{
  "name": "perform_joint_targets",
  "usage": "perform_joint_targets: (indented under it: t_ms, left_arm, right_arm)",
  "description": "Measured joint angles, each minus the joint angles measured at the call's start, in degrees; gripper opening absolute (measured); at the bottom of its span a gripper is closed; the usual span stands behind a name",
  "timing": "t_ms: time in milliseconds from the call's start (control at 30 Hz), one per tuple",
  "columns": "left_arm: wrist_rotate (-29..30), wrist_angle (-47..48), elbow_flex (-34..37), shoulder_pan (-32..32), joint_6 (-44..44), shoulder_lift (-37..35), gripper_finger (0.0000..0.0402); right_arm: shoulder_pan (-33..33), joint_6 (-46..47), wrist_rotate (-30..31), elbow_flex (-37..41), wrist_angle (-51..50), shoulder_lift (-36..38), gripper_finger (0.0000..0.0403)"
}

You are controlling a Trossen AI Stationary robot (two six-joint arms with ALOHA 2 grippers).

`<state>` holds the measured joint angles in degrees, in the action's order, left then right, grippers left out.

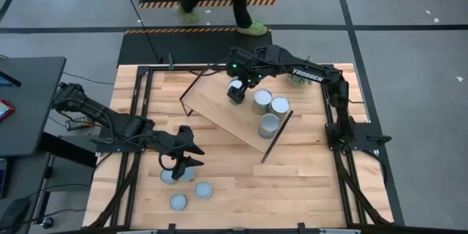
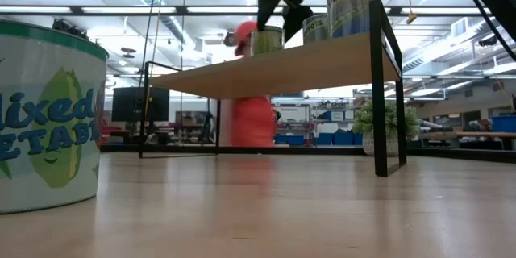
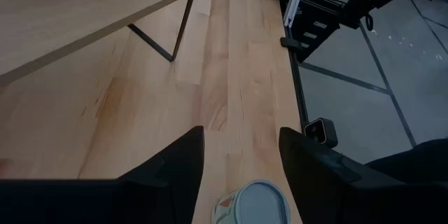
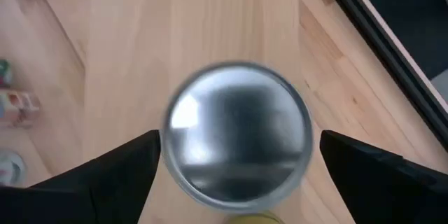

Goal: Pick and place cans onto a shelf
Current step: Put the canned oranges on the shelf

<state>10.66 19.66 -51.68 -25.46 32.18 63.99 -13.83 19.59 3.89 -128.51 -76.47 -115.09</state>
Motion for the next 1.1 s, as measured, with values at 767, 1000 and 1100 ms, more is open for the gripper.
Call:
perform_joint_targets:
  t_ms: [767,1000,1100]
  left_arm:
    - [0.0,0.4,0.0,0.0,0.0,0.0,0.0192]
    - [0.0,0.9,0.0,0.0,0.1,0.0,0.0192]
    - [0.0,1.1,0.0,0.0,0.1,0.0,0.0192]
  right_arm:
    - [1.8,2.9,8.3,0.0,4.7,-3.0,0.0391]
    - [1.2,2.3,6.5,0.1,3.3,-4.0,0.0349]
    - [0.6,-0.4,5.3,0.0,3.4,-4.0,0.0325]
